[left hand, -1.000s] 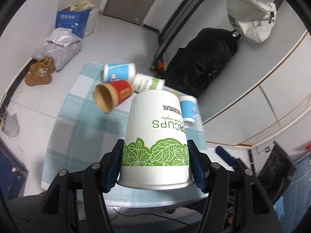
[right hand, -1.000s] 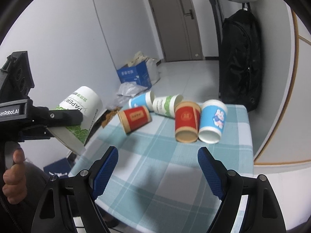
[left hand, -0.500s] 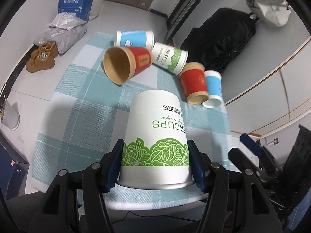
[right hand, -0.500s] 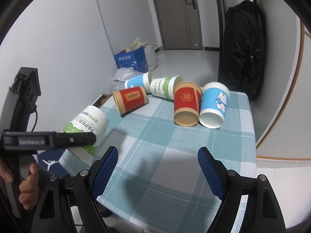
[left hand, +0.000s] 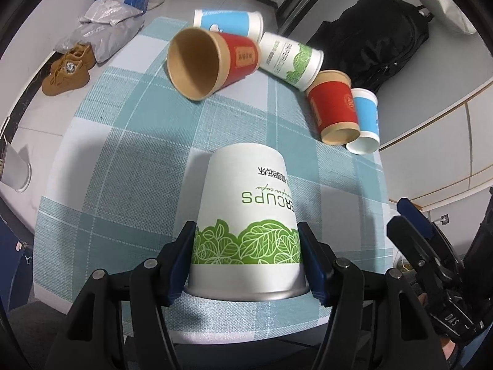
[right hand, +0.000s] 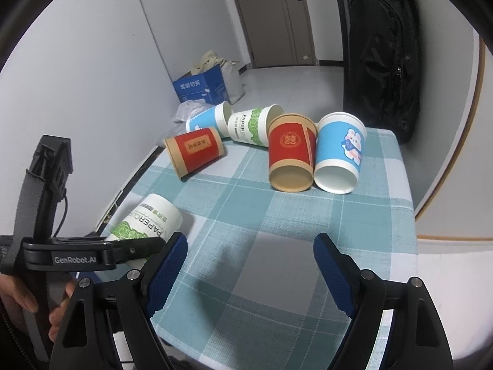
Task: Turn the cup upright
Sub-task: 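Lower the cup rim-down onto the cloth and open the left gripper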
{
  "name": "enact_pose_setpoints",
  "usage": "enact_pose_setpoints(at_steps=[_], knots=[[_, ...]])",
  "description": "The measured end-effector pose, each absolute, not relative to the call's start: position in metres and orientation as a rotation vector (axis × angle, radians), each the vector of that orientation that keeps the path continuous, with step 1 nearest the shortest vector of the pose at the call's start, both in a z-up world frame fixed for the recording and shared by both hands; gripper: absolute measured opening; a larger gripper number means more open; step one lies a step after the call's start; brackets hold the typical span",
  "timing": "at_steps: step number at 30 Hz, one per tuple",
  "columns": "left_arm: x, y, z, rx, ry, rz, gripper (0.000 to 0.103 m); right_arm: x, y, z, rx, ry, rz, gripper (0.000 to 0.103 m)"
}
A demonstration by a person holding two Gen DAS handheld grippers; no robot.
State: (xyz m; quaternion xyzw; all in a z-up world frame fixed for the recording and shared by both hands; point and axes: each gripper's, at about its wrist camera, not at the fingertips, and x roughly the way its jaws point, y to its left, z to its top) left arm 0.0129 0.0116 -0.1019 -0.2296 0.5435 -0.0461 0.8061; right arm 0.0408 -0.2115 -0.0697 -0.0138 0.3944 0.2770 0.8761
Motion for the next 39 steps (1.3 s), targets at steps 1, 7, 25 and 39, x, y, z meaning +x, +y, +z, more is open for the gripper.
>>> enact_pose_setpoints(at_steps=[1,7,25,39], knots=[[0.013,0.012,-0.103,-0.493,1.171,-0.091,0.060,0.041,-0.211,-0.070,-0.028,0.824,0.577,0.084],[0.015,0.011,-0.104,-0.460,1.174,-0.059,0.081,0.044,-0.212,-0.069,-0.006,0.837,0.581,0.084],[-0.017,0.025,0.018,-0.295,0.740,0.062,0.081,0.040,-0.214,-0.061,0.017,0.795,0.601,0.084],[-0.044,0.019,0.029,-0.157,0.568,0.101,0.081,0.002,-0.213,-0.001,0.039,0.495,0.719,0.084]])
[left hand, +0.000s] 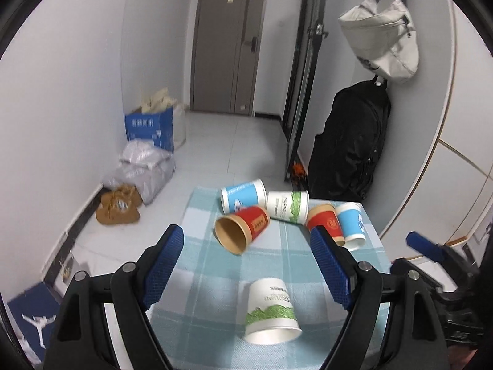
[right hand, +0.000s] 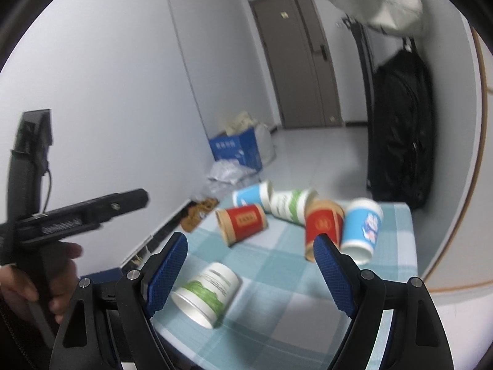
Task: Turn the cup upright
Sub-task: 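Bring the right gripper to the white cup and grasp its side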
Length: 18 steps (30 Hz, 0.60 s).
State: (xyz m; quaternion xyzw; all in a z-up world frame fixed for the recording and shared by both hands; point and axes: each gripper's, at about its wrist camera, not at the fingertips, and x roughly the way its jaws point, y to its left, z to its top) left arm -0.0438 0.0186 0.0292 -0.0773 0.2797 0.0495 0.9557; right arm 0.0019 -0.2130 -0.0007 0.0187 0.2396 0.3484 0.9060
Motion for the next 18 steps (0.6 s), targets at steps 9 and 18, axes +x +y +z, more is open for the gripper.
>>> enact_pose_setpoints(at_steps=[9,18], knots=[[-0.041,0.033,0.017,-0.179,0.602,0.182,0.081,-0.008,-0.202,-0.002,-0.029,0.461,0.770,0.084],[-0.037,0.035,0.012,-0.188,0.652,0.176,0.081,-0.003,-0.198,-0.007,-0.024,0.487,0.787,0.084]])
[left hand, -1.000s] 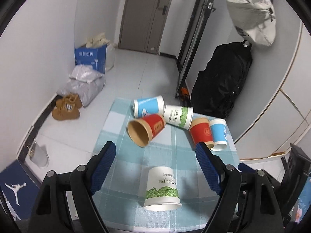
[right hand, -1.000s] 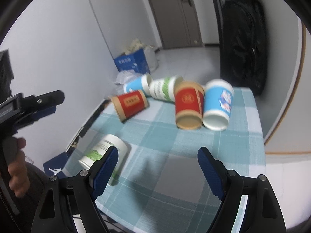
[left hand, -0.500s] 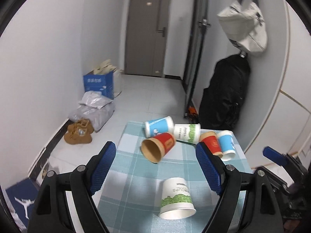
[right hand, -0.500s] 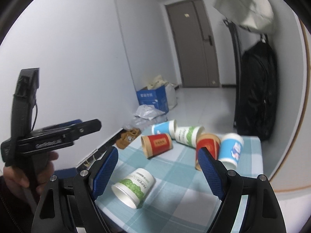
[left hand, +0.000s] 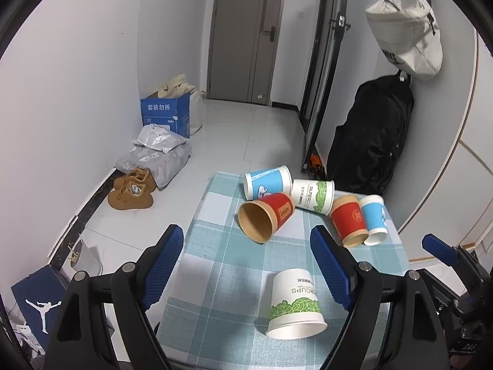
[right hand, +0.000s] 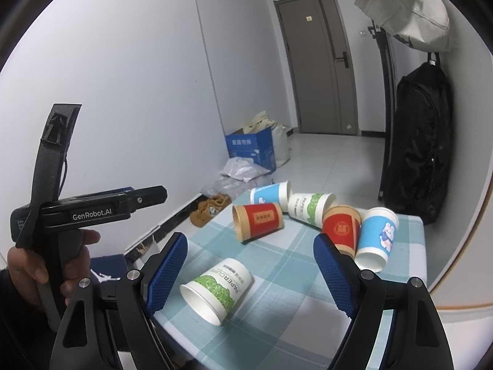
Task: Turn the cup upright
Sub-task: 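Bring the right gripper to the white cup and grasp its side, then lift and rotate the white cup with the right gripper, opening turning upward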
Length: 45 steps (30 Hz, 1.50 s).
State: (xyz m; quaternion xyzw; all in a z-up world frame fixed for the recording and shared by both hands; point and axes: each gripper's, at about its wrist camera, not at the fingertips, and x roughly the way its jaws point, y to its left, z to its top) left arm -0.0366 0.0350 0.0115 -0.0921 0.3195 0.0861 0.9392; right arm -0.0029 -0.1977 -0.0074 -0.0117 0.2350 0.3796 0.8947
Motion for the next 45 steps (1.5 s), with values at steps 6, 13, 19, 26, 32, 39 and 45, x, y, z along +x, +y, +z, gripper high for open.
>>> enact_pose_setpoints(at_steps=[6,13,19,26,32,39,45], knots=[[-0.037,0.036,0.012,-0.198,0.665,0.161,0.081,0.002,-0.191,-0.014,-0.037,0.530,0.801,0.084],[-0.038,0.048,0.015,-0.254,0.650,0.154,0.081,0.003,-0.174,-0.023,-0.077,0.597,0.838,0.084],[-0.032,0.058,0.013,-0.275,0.673,0.173,0.081,0.001,-0.148,-0.042,-0.160,0.693,0.882,0.084],[-0.029,0.071,0.008,-0.295,0.703,0.202,0.081,-0.017,-0.118,-0.067,-0.404,0.708,0.883,0.077],[-0.023,0.081,0.002,-0.362,0.748,0.174,0.081,-0.024,-0.106,-0.076,-0.518,0.663,0.837,0.067],[-0.021,0.089,-0.001,-0.406,0.767,0.160,0.081,-0.036,-0.089,-0.091,-0.677,0.589,0.809,0.043],[-0.021,0.093,0.000,-0.400,0.766,0.176,0.081,-0.037,-0.081,-0.105,-0.777,0.594,0.784,0.023]])
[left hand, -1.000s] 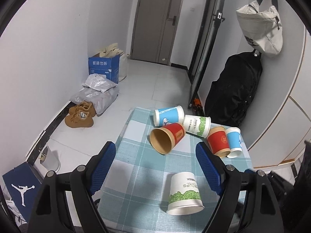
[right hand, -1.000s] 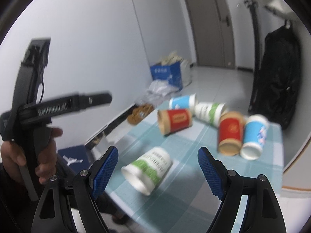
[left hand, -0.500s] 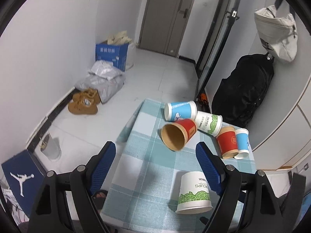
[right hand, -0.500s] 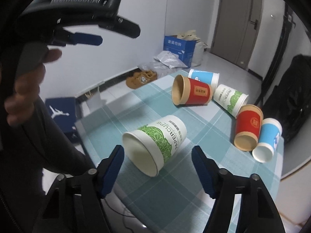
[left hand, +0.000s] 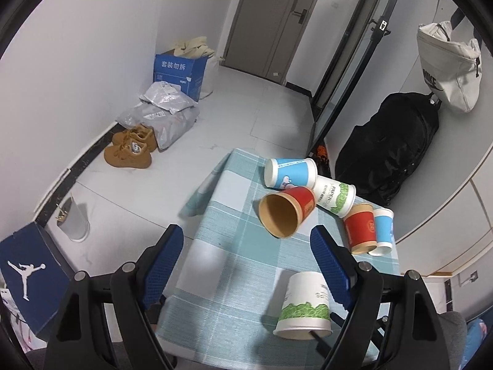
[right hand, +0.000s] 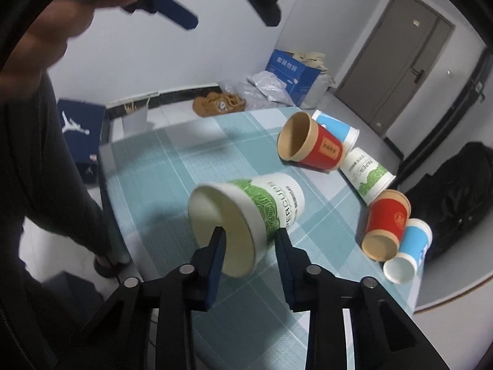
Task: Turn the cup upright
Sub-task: 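Lift and rotate the white cup with the right gripper, opening turning upward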
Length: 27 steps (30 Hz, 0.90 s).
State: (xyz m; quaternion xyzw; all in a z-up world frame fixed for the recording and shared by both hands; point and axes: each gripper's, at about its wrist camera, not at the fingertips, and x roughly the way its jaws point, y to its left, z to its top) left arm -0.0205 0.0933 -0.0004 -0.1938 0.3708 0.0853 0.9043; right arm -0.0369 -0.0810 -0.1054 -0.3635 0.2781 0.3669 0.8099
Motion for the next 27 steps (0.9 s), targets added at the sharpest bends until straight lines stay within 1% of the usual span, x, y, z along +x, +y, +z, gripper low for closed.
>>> enact_pose_setpoints(at_steps=[1,3,9,19,27], knots=[[-0.021,0.093,0.000,-0.399,0.765,0.174,0.081,-0.037,-0.081,-0.106,-0.785,0.590,0.777,0.018],[-0.020,0.094,0.000,-0.398,0.765,0.173,0.081,-0.034,-0.081,-0.108,-0.794,0.593,0.762,0.014],[-0.021,0.096,-0.001,-0.399,0.769,0.162,0.081,-0.030,-0.082,-0.107,-0.790,0.582,0.732,0.006],[-0.020,0.090,-0.002,-0.390,0.775,0.144,0.081,-0.028,-0.088,-0.095,-0.744,0.559,0.729,0.003],[-0.022,0.076,0.004,-0.351,0.758,0.121,0.081,-0.006,-0.112,-0.074,-0.525,0.693,0.747,0.002]])
